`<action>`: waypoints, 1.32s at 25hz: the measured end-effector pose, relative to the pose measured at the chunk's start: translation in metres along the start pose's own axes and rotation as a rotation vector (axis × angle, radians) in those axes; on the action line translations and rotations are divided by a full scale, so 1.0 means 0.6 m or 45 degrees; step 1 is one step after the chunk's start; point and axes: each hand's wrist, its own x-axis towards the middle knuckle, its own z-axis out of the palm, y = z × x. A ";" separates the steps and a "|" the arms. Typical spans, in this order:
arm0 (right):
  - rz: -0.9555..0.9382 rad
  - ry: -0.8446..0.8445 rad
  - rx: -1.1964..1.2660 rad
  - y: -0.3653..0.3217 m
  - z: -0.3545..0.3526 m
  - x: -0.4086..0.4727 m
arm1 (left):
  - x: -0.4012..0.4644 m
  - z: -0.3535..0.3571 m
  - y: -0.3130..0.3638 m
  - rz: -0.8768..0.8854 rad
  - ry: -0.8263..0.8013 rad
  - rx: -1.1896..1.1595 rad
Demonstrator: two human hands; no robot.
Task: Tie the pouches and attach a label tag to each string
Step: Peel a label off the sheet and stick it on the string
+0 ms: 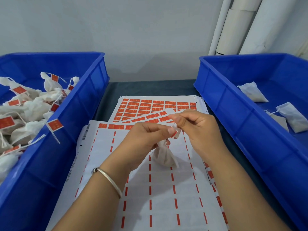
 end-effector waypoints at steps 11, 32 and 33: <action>0.006 -0.026 0.036 0.002 0.002 -0.001 | 0.009 0.003 -0.011 0.106 0.160 0.122; 0.163 -0.088 0.256 0.032 0.006 0.007 | 0.020 0.002 -0.022 0.223 0.317 0.137; 0.159 -0.079 0.244 0.031 0.006 0.007 | 0.019 0.001 -0.022 0.223 0.291 0.128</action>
